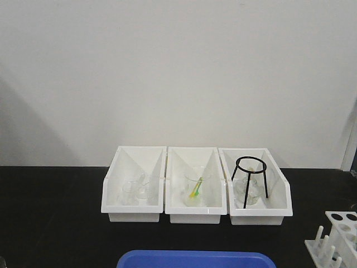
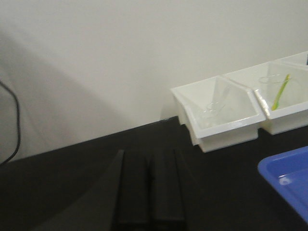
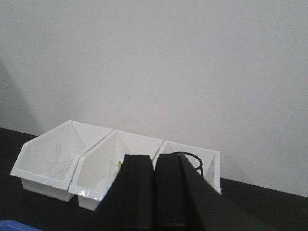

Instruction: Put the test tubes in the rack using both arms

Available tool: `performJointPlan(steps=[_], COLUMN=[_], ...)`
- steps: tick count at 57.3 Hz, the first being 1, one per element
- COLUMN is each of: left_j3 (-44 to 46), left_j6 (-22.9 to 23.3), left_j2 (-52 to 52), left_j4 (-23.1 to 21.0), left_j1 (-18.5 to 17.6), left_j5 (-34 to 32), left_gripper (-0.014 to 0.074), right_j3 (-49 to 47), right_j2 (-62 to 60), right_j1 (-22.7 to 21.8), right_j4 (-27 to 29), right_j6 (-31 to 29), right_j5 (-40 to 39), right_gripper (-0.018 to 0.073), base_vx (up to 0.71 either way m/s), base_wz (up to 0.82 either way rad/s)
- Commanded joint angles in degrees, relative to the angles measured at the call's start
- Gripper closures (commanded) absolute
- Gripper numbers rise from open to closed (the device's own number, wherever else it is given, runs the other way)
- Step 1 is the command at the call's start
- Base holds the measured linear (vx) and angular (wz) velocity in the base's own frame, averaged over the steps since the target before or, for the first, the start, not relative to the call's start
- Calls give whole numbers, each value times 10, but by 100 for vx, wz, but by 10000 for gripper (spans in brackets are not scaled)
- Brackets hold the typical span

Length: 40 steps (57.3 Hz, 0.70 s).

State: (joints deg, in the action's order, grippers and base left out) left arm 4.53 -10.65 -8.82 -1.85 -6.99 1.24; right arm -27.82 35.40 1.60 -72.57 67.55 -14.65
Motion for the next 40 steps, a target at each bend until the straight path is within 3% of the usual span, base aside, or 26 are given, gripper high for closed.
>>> performJointPlan(steps=[1, 6, 10, 19, 40], left_j3=[-30, -78, -78, -78, -78], left_j6=[32, 52, 51, 49, 49], left_j2=[44, 90, 109, 99, 99], left_j4=[-8, -8, -3, -8, -8], left_j1=[29, 37, 36, 36, 36], left_j5=[-53, -52, 6, 59, 91], left_gripper=[611, 611, 611, 611, 611], right_j3=[-18, -18, -18, -18, -18], right_j2=[-1, -1, 0, 0, 0], right_j1=[2, 2, 2, 2, 2], right_j4=[5, 5, 5, 5, 5], right_j6=[-2, -2, -2, -2, -2], right_j5=[-12, -12, -12, -13, -13], right_gripper=[566, 566, 566, 566, 566], base_vx=[0, 0, 0, 0, 0], base_wz=[0, 0, 0, 0, 0])
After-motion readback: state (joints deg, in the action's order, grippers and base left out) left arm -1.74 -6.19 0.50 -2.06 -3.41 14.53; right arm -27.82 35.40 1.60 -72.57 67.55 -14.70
